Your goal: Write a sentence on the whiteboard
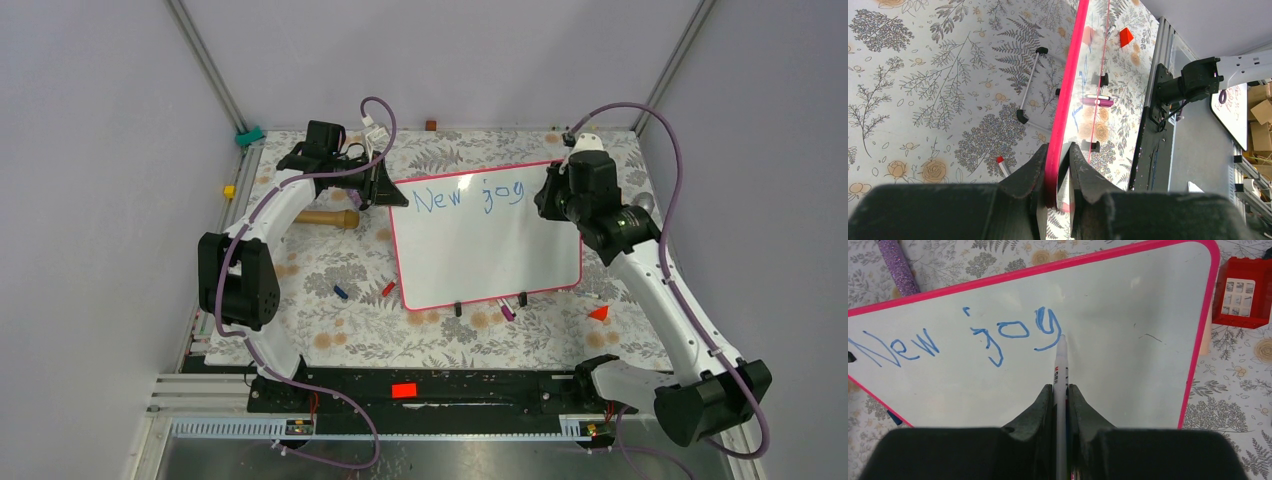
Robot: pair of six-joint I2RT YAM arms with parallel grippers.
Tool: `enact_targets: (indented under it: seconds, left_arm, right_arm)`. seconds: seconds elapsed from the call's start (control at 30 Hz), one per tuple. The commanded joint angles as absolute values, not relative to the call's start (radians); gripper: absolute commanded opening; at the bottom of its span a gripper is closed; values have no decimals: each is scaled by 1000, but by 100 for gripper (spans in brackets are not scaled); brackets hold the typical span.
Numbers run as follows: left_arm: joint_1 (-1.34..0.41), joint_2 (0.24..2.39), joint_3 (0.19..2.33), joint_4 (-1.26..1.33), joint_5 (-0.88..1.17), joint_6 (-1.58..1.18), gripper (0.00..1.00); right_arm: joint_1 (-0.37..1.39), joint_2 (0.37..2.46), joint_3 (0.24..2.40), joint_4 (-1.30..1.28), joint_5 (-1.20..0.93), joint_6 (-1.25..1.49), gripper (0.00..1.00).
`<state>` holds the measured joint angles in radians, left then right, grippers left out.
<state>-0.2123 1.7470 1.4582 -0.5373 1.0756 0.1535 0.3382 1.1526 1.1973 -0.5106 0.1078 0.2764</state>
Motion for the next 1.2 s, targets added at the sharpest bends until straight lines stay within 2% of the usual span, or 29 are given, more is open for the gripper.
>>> enact_targets:
  seconds: [0.0, 1.17]
  left_arm:
    - [-229, 1745, 1437, -558, 847, 299, 8]
    - [-228, 1748, 1437, -558, 847, 298, 8]
  right_arm:
    - [319, 1183, 1240, -483, 136, 272, 0]
    - [297, 1296, 1293, -402, 204, 263, 0]
